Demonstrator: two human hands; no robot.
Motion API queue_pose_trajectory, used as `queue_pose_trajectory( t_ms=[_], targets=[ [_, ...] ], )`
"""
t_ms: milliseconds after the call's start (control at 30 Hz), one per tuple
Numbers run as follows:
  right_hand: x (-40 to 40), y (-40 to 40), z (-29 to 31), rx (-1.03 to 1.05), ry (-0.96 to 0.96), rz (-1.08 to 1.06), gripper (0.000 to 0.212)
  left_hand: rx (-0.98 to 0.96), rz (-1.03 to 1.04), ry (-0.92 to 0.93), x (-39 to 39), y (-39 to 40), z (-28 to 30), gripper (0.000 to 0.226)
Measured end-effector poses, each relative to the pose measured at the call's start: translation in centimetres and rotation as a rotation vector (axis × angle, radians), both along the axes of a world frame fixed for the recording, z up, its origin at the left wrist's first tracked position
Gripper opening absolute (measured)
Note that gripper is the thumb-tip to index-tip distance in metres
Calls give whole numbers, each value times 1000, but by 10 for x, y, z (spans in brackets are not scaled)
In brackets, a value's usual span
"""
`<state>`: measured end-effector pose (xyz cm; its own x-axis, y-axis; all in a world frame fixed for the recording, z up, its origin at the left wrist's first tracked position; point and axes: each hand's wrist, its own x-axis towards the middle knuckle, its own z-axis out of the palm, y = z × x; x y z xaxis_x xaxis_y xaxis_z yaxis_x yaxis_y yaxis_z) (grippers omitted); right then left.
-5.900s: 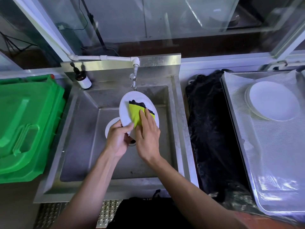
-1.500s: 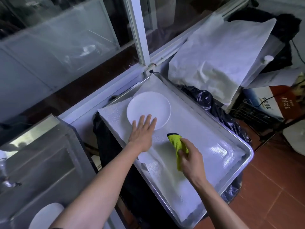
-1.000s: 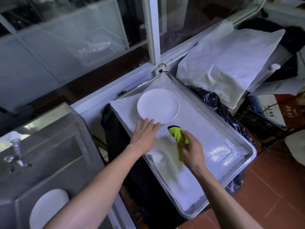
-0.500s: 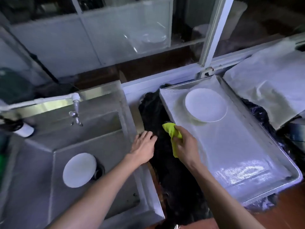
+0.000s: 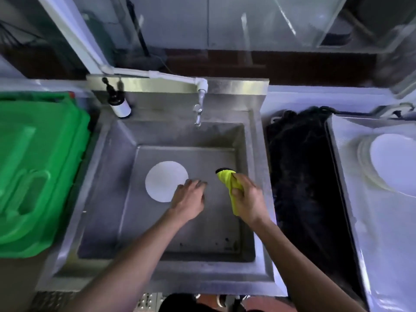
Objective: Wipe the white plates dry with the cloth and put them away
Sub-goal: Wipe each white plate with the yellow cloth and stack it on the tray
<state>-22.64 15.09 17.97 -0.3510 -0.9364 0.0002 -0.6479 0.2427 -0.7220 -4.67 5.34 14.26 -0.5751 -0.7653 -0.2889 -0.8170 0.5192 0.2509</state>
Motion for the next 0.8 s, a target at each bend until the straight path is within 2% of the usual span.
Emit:
queue_pose_trajectory(
  t_ms=[133, 333, 433, 633, 800],
  targets=[
    [45, -35, -12, 55, 50, 68, 45, 75, 158, 37, 53, -24, -20, 38],
    [98, -76, -25, 71, 17, 82, 49, 188, 421, 104, 132, -52, -63, 48],
    [116, -95, -31, 165, -25, 40, 57, 209, 443, 115, 154, -60, -80, 47],
    [138, -116, -62, 295, -119, 7, 49, 246, 412, 97, 169, -79, -105, 46],
    [140, -143, -101, 345, -111, 41, 41, 305, 563, 151, 176, -98, -131, 49]
  ],
)
